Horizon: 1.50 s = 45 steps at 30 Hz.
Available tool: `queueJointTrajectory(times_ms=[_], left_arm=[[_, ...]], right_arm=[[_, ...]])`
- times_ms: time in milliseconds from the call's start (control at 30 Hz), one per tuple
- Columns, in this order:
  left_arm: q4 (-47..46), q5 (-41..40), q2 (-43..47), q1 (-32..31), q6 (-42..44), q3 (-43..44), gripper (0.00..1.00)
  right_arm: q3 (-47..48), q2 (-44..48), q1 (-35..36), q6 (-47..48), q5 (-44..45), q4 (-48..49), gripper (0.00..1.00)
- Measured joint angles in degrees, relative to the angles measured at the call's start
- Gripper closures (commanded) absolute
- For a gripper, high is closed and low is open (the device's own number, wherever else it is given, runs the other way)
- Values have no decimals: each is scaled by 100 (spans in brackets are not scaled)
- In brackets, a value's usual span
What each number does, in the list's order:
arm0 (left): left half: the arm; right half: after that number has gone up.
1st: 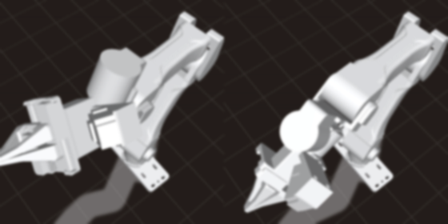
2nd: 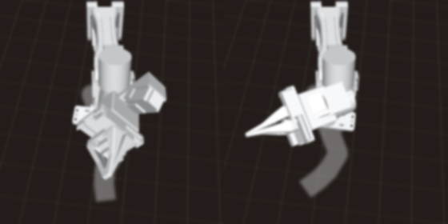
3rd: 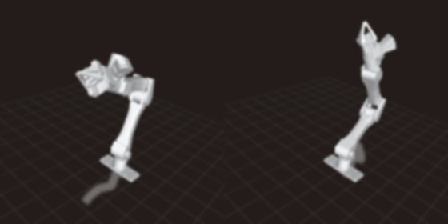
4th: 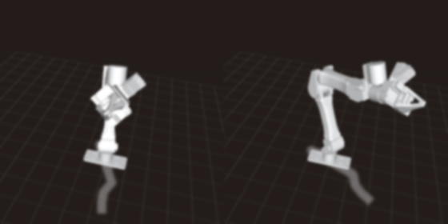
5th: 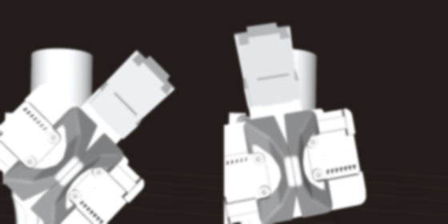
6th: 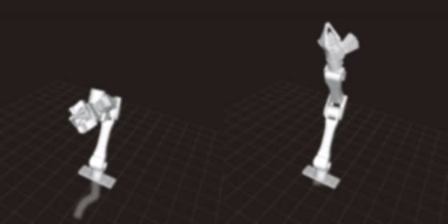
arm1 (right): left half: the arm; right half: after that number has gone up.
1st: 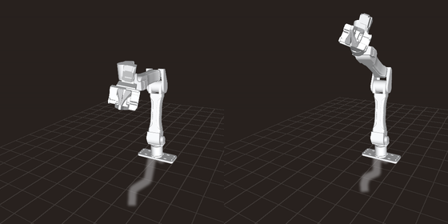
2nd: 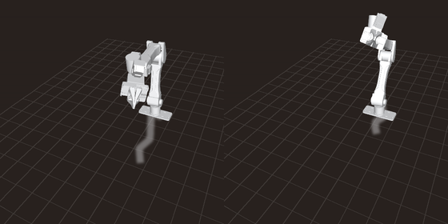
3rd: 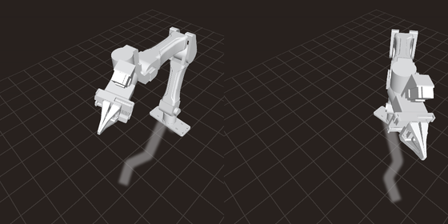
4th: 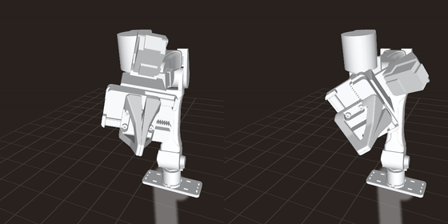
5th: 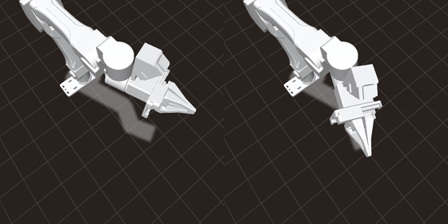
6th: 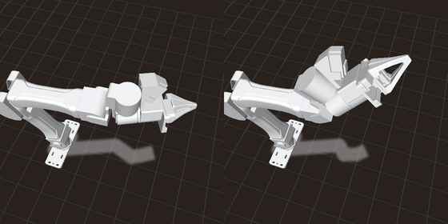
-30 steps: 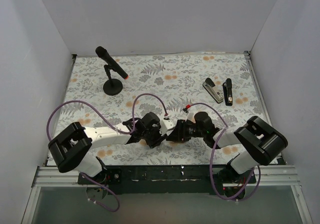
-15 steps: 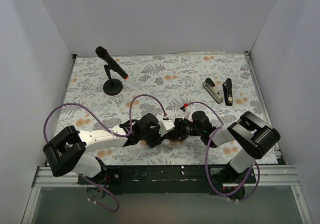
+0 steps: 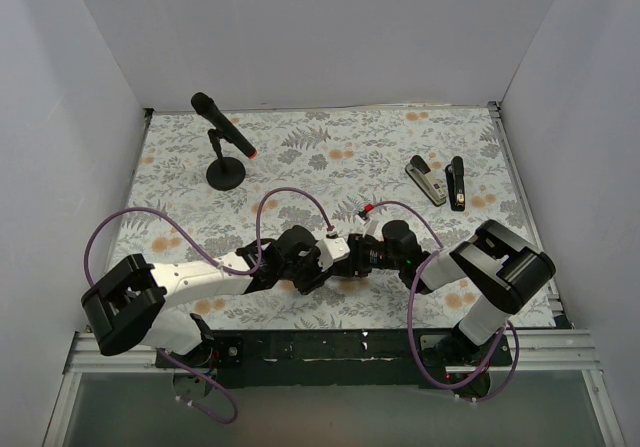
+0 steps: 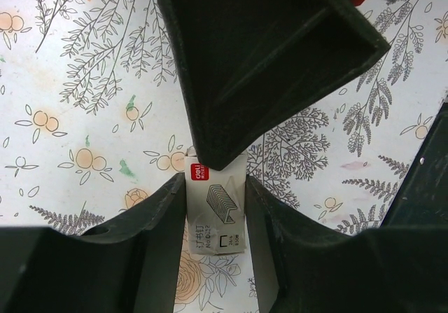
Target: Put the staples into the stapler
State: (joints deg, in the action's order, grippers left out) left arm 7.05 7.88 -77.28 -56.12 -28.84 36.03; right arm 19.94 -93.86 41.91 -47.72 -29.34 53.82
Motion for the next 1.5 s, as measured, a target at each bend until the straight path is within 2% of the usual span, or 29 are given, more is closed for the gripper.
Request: queueJointTrajectory(times_ms=[367, 900, 1200, 1267, 1500], left_arm=[[-7, -2, 31, -2, 0, -7, 64], [-22, -114, 101, -11, 2, -74, 64], [-22, -109, 101, -11, 0, -74, 64], [-22, -109, 101, -11, 0, -74, 64], [-17, -120, 98, -9, -7, -74, 63]], right_arm=[[55, -37, 59, -9, -39, 37, 65], [55, 81, 59, 129, 11, -103, 89], [146, 212, 90, 413, 111, -501, 92], [210, 212, 136, 483, 138, -645, 99], [457, 260, 308, 826, 402, -1268, 99]])
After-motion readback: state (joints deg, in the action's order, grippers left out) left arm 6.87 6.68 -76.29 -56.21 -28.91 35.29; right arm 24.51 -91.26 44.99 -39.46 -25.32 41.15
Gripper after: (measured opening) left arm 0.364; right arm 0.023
